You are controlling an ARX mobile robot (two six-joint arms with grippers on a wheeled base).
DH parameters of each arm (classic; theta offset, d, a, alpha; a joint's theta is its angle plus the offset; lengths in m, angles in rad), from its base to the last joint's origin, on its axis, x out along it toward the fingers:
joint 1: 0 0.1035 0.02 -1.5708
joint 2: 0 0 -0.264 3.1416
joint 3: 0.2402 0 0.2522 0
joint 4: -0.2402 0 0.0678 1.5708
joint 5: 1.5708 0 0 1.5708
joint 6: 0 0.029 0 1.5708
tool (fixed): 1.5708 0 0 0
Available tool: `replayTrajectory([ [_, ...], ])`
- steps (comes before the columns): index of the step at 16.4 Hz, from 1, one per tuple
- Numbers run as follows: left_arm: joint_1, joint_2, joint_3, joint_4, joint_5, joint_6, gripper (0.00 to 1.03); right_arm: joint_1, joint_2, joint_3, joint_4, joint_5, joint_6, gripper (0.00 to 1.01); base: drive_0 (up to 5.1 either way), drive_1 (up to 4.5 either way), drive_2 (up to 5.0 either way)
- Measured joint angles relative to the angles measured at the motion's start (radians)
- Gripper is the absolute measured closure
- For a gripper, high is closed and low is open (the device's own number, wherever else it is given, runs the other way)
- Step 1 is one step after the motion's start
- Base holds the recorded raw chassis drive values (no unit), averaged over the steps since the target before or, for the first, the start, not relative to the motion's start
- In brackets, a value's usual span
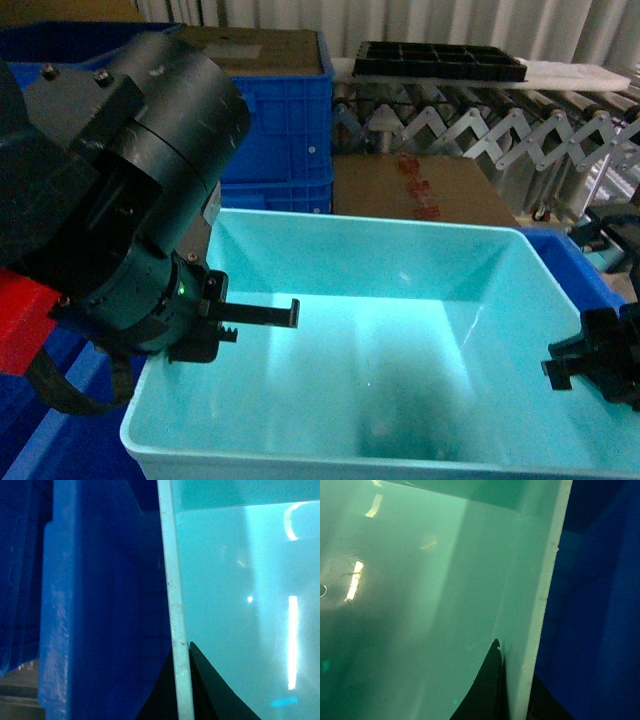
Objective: Stack blue boxes stably on right
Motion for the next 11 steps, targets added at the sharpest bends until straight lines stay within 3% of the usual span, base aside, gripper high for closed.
replayTrajectory([
  [4, -0.019, 0.028, -0.017, -0.003, 0.005, -0.064, 1.01, -0.007, 0.002, -0.026, 0.008, 0.001, -0.023, 0.99, 0.0, 0.0, 0.0],
  [11, -0.033, 0.039, -0.019, 0.026, 0.017, -0.095, 1.01, -0.02, 0.026, -0.026, 0.046, 0.008, -0.045, 0.99, 0.0, 0.0, 0.0],
])
